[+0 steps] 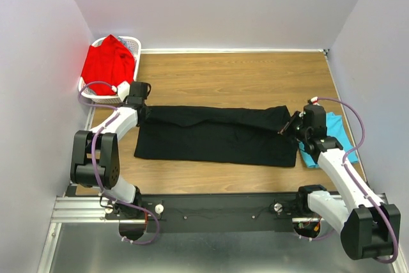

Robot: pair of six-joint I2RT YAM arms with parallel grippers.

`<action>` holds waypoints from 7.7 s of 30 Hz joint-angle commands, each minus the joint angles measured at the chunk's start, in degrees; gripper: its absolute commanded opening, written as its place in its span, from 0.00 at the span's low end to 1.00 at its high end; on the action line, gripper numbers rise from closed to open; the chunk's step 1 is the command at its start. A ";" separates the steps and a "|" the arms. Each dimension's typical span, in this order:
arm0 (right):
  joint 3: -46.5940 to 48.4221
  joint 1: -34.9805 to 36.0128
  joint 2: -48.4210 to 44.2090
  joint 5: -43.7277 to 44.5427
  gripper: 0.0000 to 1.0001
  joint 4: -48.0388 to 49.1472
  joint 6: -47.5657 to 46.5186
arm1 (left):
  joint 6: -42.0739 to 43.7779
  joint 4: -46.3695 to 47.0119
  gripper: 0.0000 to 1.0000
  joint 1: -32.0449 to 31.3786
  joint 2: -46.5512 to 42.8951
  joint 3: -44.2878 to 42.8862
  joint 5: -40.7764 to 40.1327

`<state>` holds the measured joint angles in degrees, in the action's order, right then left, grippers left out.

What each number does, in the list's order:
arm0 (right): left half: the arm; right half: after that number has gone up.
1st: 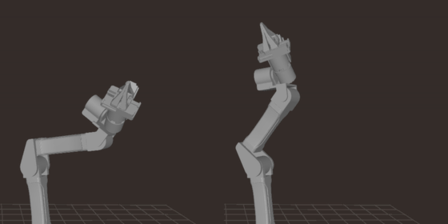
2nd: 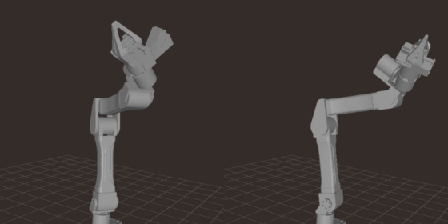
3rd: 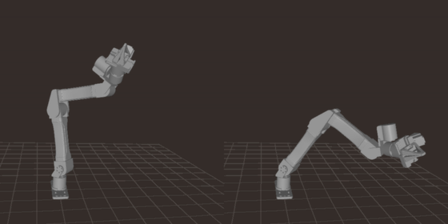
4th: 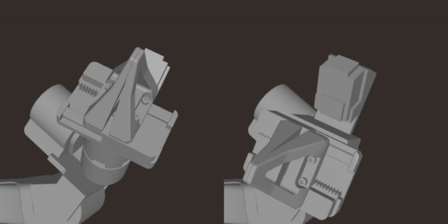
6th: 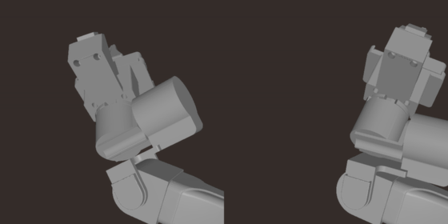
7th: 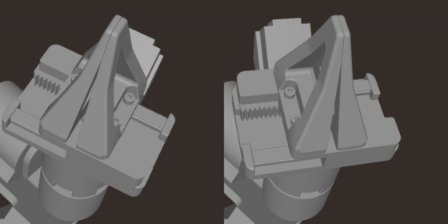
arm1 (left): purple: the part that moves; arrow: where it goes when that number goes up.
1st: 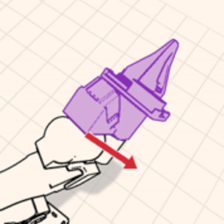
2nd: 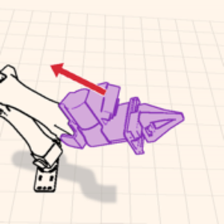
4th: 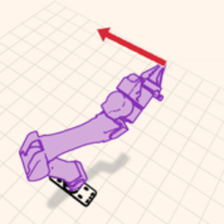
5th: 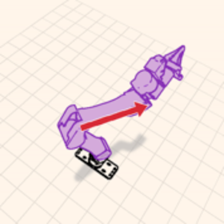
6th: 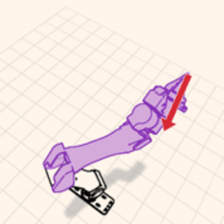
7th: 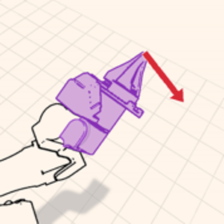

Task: Fold and stack the t-shirts
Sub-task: Fold the tshirt

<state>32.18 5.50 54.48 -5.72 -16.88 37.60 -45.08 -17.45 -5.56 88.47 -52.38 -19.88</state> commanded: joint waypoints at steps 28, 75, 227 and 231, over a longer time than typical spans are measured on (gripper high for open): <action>3.31 -0.14 2.72 -4.57 0.61 -1.49 -4.11 | 2.80 2.07 0.28 2.66 -6.99 2.11 4.50; 23.02 20.96 39.31 15.30 0.02 8.71 -6.49 | 8.87 9.45 0.28 -9.29 -7.26 2.90 15.84; 11.41 0.48 34.29 11.43 0.39 8.97 -4.56 | 6.32 10.16 0.28 -11.05 -0.40 0.35 24.62; 10.71 0.48 33.06 11.60 0.21 9.15 -4.29 | 6.23 10.07 0.28 -11.05 -0.40 0.35 24.45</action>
<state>44.18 6.35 88.44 6.39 -9.52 33.19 -38.63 -6.83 -16.27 87.39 -50.24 3.73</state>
